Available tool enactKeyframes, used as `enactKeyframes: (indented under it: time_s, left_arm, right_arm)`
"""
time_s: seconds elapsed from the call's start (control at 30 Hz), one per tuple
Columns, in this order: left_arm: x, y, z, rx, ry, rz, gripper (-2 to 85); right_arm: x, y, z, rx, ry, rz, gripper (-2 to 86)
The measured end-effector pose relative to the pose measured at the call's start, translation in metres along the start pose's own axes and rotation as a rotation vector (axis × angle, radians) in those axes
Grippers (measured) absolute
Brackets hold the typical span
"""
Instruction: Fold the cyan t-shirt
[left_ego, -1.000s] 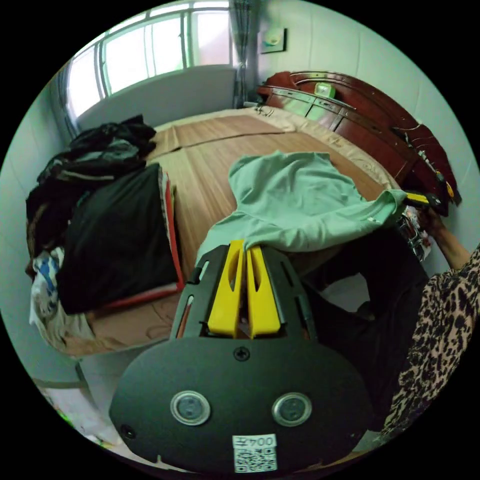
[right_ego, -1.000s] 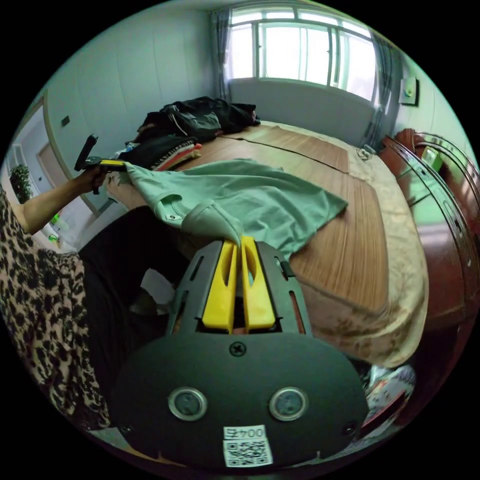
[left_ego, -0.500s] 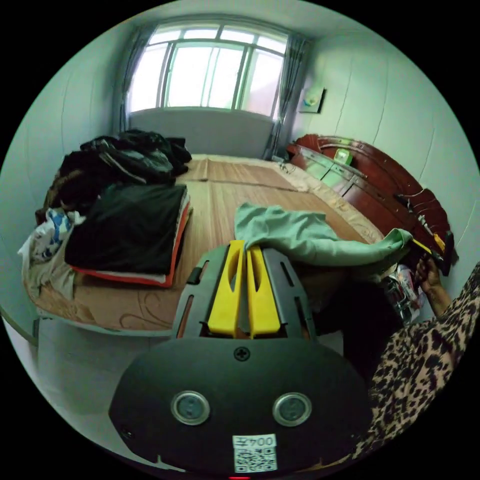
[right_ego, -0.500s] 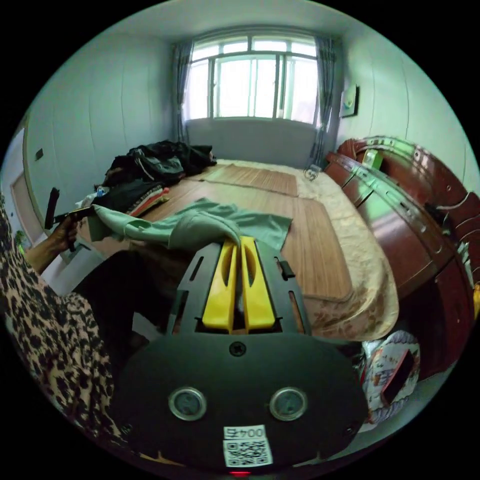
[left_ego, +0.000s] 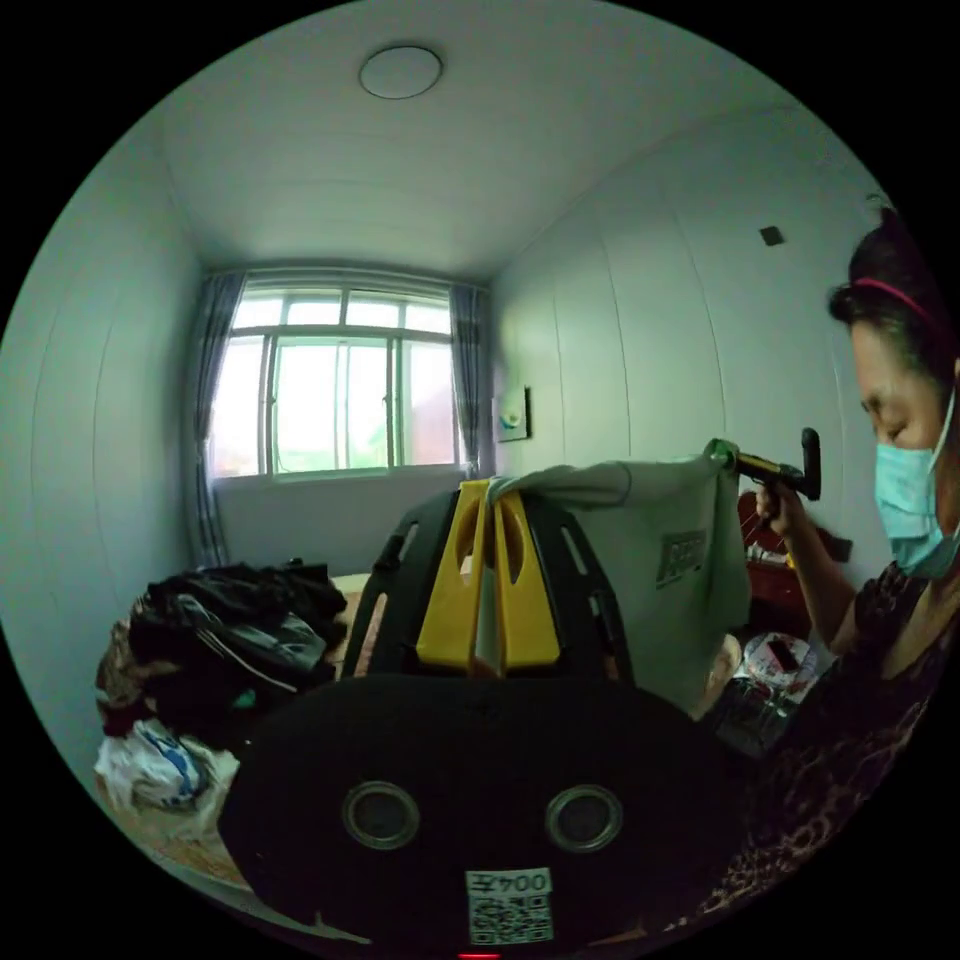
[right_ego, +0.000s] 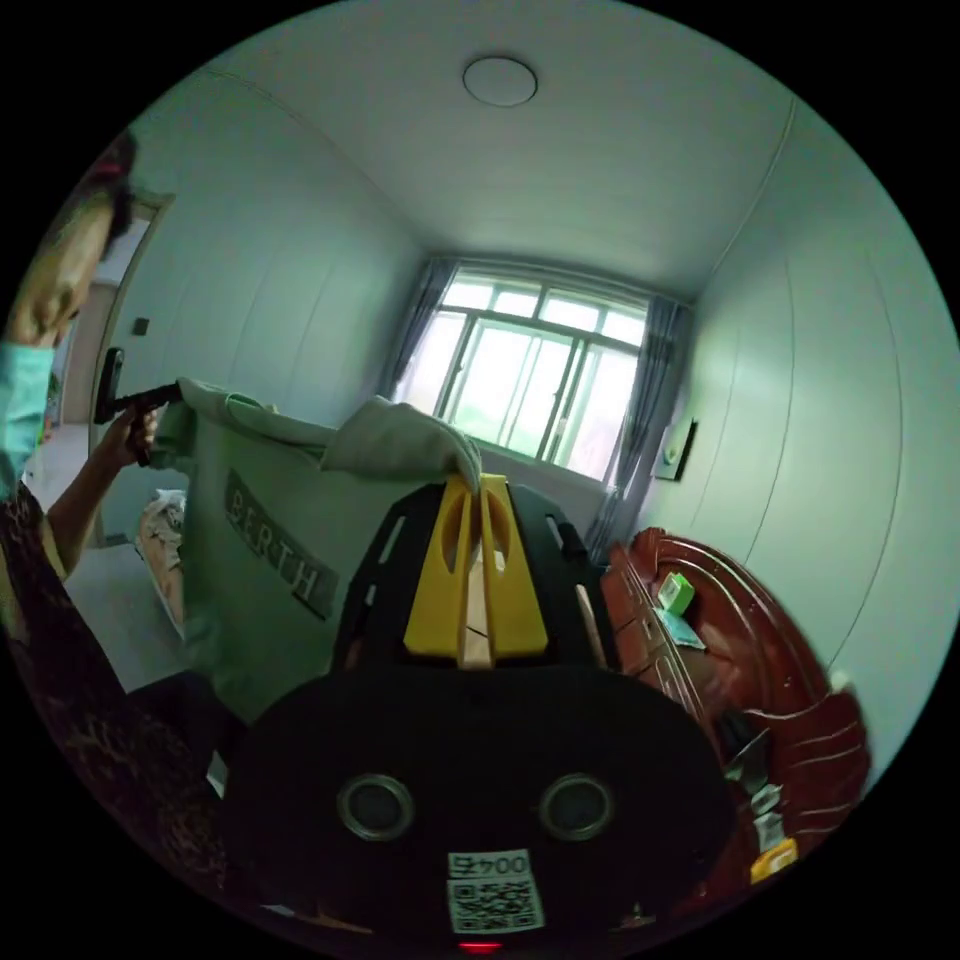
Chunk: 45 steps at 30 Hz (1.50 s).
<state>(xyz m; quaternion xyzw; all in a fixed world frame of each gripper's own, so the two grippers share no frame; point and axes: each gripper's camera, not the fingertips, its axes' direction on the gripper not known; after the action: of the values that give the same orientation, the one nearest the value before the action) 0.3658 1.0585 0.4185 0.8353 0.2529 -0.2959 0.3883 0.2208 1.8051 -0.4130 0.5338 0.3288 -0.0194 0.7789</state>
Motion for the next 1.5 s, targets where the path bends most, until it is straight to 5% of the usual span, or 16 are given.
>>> enactKeyframes:
  time_s: [0.33,0.67,0.8,1.0,1.2,1.27,1.33,1.5]
  left_arm:
    - [-0.088,0.042,0.266,-0.396,-0.194,0.099,0.6]
    - [-0.198,0.241,0.546,-0.817,-0.259,-0.059,6.7]
    - [-0.232,0.317,0.591,-0.931,-0.233,-0.185,10.6]
    - [-0.244,0.362,0.551,-0.8,-0.166,-0.224,10.1]
    - [-0.158,0.397,0.368,-0.515,-0.013,-0.188,4.5]
    - [-0.138,0.427,0.332,-0.564,0.032,-0.241,3.1]
    - [-0.126,0.461,0.306,-0.607,0.078,-0.337,2.5]
    - [-0.086,0.511,0.293,-0.763,0.058,-0.359,3.5]
  right_arm:
    - [0.081,0.038,0.289,-0.368,-0.025,0.061,-0.6]
    - [0.118,0.166,0.548,-0.7,0.067,0.077,1.4]
    - [0.133,0.227,0.603,-0.866,0.113,0.114,11.7]
    - [0.175,0.258,0.511,-0.651,-0.094,0.321,26.4]
    - [0.149,0.329,0.314,-0.358,-0.412,0.49,32.0]
    - [0.135,0.372,0.276,-0.413,-0.536,0.578,27.0]
    - [0.119,0.429,0.229,-0.446,-0.67,0.731,3.0]
    - [0.101,0.503,0.162,-0.567,-0.524,0.887,0.3]
